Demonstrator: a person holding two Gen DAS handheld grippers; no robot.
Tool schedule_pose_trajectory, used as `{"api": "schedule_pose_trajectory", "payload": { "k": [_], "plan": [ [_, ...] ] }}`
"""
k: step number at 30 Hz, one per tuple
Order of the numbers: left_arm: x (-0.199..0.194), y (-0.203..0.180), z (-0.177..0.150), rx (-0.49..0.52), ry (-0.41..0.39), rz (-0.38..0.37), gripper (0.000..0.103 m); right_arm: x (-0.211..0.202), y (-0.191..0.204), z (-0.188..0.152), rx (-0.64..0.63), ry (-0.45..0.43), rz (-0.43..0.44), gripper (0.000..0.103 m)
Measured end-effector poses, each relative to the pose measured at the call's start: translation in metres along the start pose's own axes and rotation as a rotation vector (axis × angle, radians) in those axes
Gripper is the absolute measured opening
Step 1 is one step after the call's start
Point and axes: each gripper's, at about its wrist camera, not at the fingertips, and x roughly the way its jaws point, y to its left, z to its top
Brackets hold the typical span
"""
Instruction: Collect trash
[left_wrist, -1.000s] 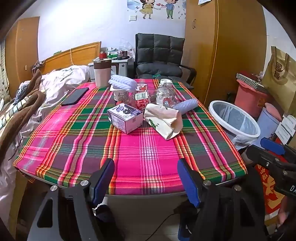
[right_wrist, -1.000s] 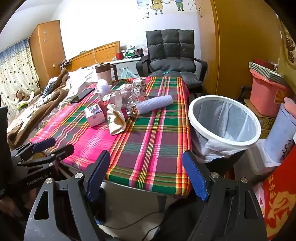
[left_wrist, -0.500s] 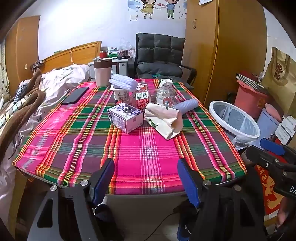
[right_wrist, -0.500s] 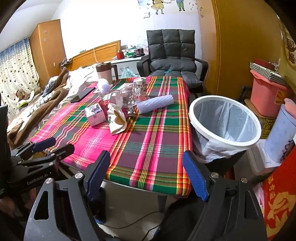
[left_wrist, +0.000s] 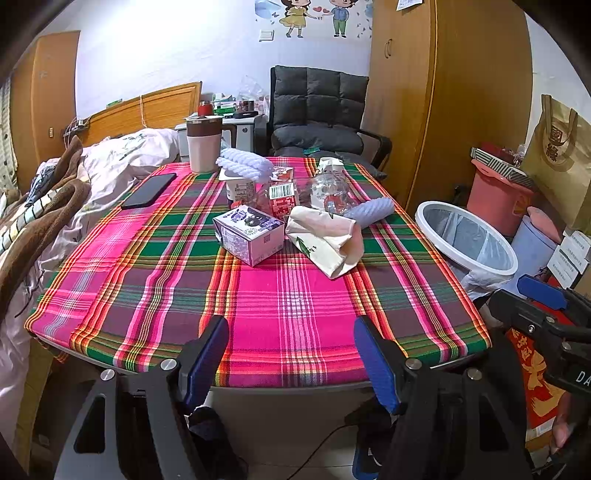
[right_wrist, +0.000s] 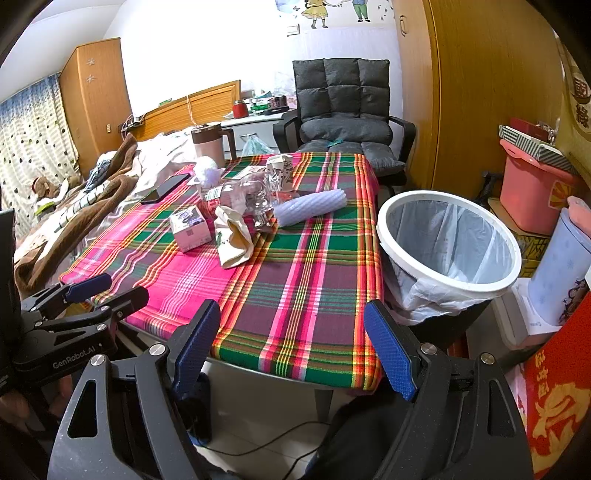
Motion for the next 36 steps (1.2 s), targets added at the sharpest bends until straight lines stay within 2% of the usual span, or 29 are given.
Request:
{"api": "schedule_pose_trajectory", "payload": {
  "k": [36],
  "plan": [
    [-0.0007, -0.0046, 0.0001, 0.003, -0.006, -0.002, 0.070, 0.0005, -0.0005, -0.0008, 0.000, 0.001, -0.001, 0.081]
  ]
}}
